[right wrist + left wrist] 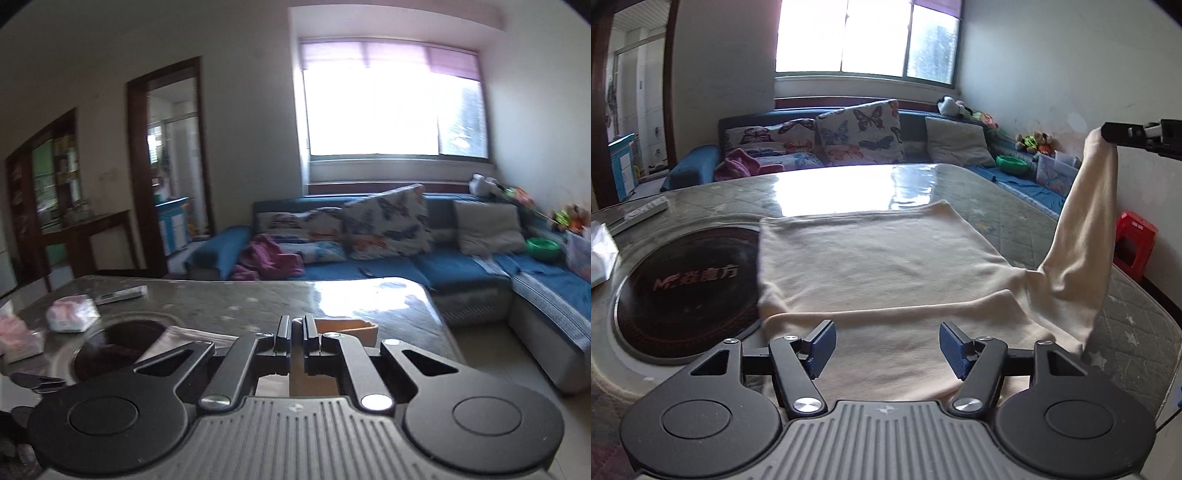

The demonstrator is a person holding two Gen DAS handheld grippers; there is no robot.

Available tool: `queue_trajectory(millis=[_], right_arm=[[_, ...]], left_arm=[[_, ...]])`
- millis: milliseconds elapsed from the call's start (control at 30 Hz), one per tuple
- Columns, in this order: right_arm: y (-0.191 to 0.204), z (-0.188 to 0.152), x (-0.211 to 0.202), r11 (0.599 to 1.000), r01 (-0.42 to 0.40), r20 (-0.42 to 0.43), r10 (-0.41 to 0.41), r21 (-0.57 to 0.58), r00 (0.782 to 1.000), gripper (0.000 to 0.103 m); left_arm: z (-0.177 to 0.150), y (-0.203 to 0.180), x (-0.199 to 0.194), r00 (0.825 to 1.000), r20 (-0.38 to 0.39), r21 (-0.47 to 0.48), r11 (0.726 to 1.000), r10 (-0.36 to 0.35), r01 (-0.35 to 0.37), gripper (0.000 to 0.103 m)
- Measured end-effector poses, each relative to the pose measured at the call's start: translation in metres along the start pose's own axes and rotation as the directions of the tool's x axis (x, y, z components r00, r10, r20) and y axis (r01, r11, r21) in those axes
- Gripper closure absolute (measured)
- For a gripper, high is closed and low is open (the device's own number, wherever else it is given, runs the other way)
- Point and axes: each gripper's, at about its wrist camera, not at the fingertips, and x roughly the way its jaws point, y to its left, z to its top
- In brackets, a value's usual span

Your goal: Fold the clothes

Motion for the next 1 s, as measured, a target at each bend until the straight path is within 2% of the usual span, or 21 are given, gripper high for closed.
queue_trajectory(millis=[133,267,400,533,633,700,867,933,1000], right_arm=[[0.051,0.009,0.022,0.993,-0.098,-0.021,0.097,-0.071,0.995,0.098],[0.104,0.002,0.049,0.973,-0.194,-0.084,0.184,-0.127,0.979,0.098],[0.149,-0.015,0.073,0.947,-0.274,-0.167,0.246,-0.168,0.955,0.098],[0.174,-0.036,0.093,0.924,-0.342,-0.257,0.294,-0.17,0.921,0.098],[0.18,-0.046,0.093,0.912,-0.372,-0.283,0.316,-0.173,0.906,0.096],[0.178,-0.046,0.089,0.911,-0.375,-0.278,0.32,-0.172,0.906,0.094],[0.146,-0.042,0.071,0.932,-0.318,-0.267,0.266,-0.174,0.926,0.088],[0.129,-0.044,0.064,0.945,-0.275,-0.271,0.221,-0.18,0.937,0.075],[0.111,-0.05,0.059,0.955,-0.228,-0.285,0.17,-0.187,0.943,0.068]], left_arm=[[-0.007,0.02,-0.012,1.0,0.024,-0.033,0.999,0.018,-0.017,0.037],[-0.017,0.041,-0.022,0.999,0.037,-0.07,0.997,0.039,-0.036,0.037],[-0.025,0.059,-0.03,0.997,0.041,-0.11,0.992,0.062,-0.057,0.037],[-0.031,0.068,-0.035,0.996,0.04,-0.13,0.989,0.076,-0.07,0.037],[-0.032,0.068,-0.038,0.996,0.045,-0.127,0.989,0.076,-0.069,0.037],[-0.031,0.065,-0.038,0.996,0.051,-0.112,0.992,0.068,-0.062,0.039],[-0.027,0.049,-0.036,0.997,0.064,-0.053,0.998,0.037,-0.034,0.045],[-0.026,0.041,-0.034,0.998,0.062,-0.022,1.0,0.019,-0.018,0.051],[-0.026,0.035,-0.028,0.999,0.051,0.007,1.0,0.013,-0.013,0.054]])
